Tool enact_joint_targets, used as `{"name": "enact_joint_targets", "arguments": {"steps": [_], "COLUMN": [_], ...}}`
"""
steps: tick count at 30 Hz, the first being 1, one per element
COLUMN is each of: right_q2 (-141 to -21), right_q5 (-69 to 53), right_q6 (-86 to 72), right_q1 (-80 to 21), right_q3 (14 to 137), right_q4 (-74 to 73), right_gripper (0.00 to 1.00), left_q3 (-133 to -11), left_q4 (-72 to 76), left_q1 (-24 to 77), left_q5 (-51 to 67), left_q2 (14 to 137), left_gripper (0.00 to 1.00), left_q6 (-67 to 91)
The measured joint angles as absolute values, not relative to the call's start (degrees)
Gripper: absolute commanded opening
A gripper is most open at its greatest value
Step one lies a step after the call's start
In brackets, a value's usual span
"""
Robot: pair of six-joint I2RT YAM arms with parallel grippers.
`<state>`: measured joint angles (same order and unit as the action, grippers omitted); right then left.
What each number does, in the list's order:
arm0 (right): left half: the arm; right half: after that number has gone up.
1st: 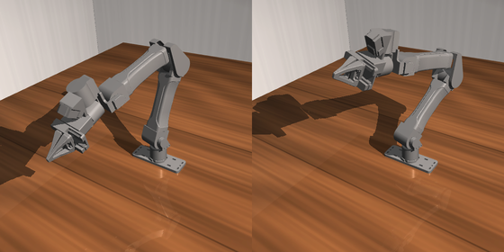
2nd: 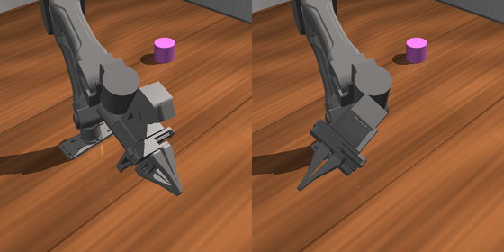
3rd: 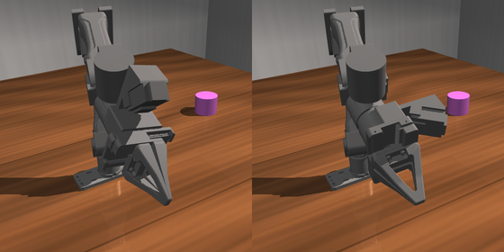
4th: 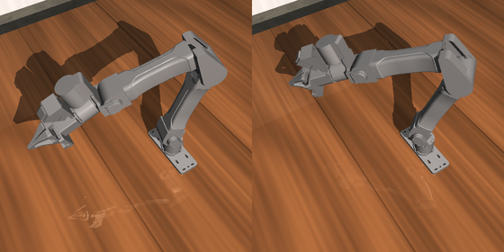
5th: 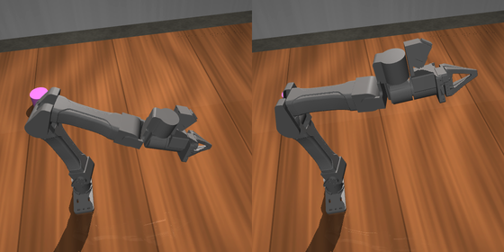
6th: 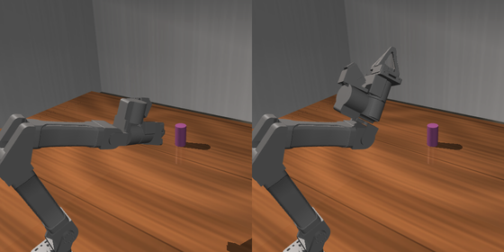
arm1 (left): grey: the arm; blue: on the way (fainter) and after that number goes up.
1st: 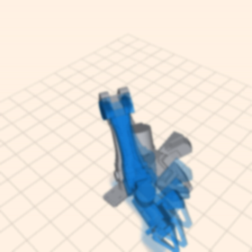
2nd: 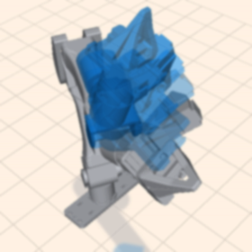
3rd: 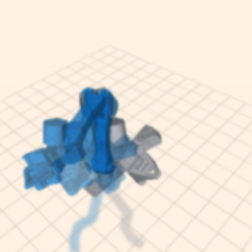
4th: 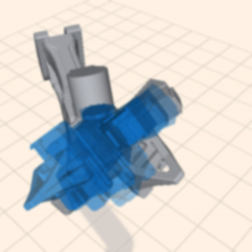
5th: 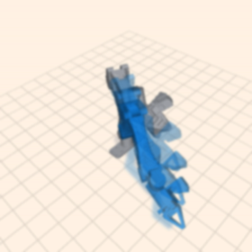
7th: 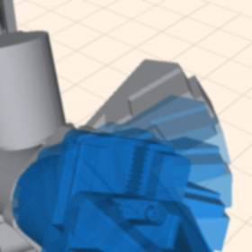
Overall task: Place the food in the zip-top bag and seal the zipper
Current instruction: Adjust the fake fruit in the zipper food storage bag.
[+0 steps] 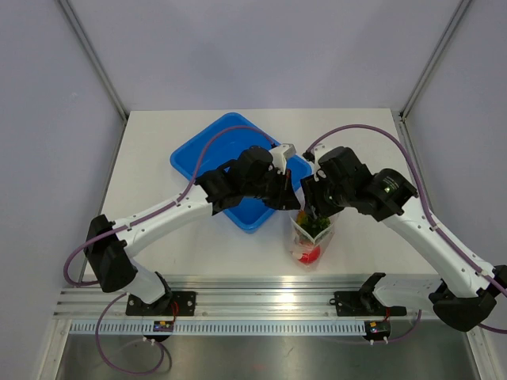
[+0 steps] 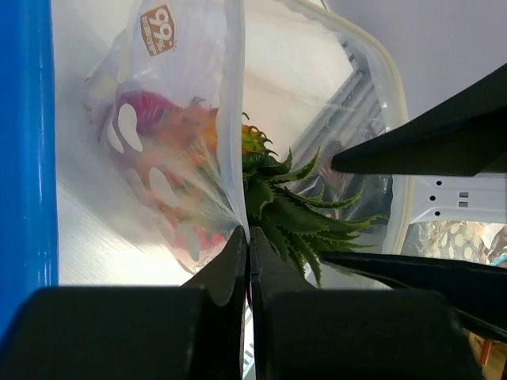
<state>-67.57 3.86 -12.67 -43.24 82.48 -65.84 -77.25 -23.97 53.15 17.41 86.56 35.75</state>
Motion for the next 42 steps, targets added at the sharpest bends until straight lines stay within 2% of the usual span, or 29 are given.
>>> {"name": "enact_joint_targets", "arguments": {"steps": [2, 4, 11, 26, 27, 29, 30, 32, 33, 37, 42], "right_q2": [-67.57, -67.57, -67.57, -67.57, -67.57, -67.51, -67.40, -66.54, -65.95, -59.79, -52.23], "right_q5": [3.29, 2.57, -0.40, -3.25, -2.85, -1.02, 0.14, 2.63, 3.70, 8.91, 14.31], "right_q6": [-11.99, -11.53, -11.55, -13.65, -13.91, -14.92, -15.66, -17.08, -17.65, -21.47, -26.79], "right_q1": [-43.24, -43.24, -43.35, -43.40, -43.40, -43.40, -43.40, -43.42, -43.44, -43.51, -43.51], "right_q3": [81.76, 80.68, 76.88, 74.96, 75.22, 76.99, 78.46, 81.78, 83.15, 85.69, 83.64], "right_q4": [-65.93, -65.93, -65.84, -66.11, -66.41, -67.40, -67.66, -67.64, -67.57, -65.28, -64.58], "right_gripper": [0.49, 0.39, 0.00, 0.00, 0.02, 0.14, 0.33, 0.43, 0.52, 0.62, 0.62], "left_q3": [-78.02, -78.59, -79.00, -79.13, -79.13, -79.13, -79.13, -79.13, -79.13, -79.13, -79.11], "left_q4": [-24.08, -24.08, -24.29, -23.77, -23.70, -23.40, -23.14, -22.98, -23.00, -22.87, -22.52], "left_q1": [52.99, 52.95, 52.90, 52.60, 52.53, 52.53, 52.53, 52.53, 52.53, 52.53, 52.49], "left_q5": [17.87, 18.28, 19.44, 19.84, 19.97, 20.27, 20.47, 20.69, 20.75, 20.82, 21.26], "left_q2": [86.63, 86.76, 87.26, 87.26, 87.26, 87.26, 87.26, 87.26, 87.26, 87.26, 87.26], "left_gripper": [0.00, 0.00, 0.00, 0.00, 0.00, 0.00, 0.00, 0.00, 0.00, 0.00, 0.00], "left_q6": [35.53, 35.42, 35.46, 36.29, 36.36, 36.56, 36.60, 36.64, 36.62, 36.62, 36.69]}}
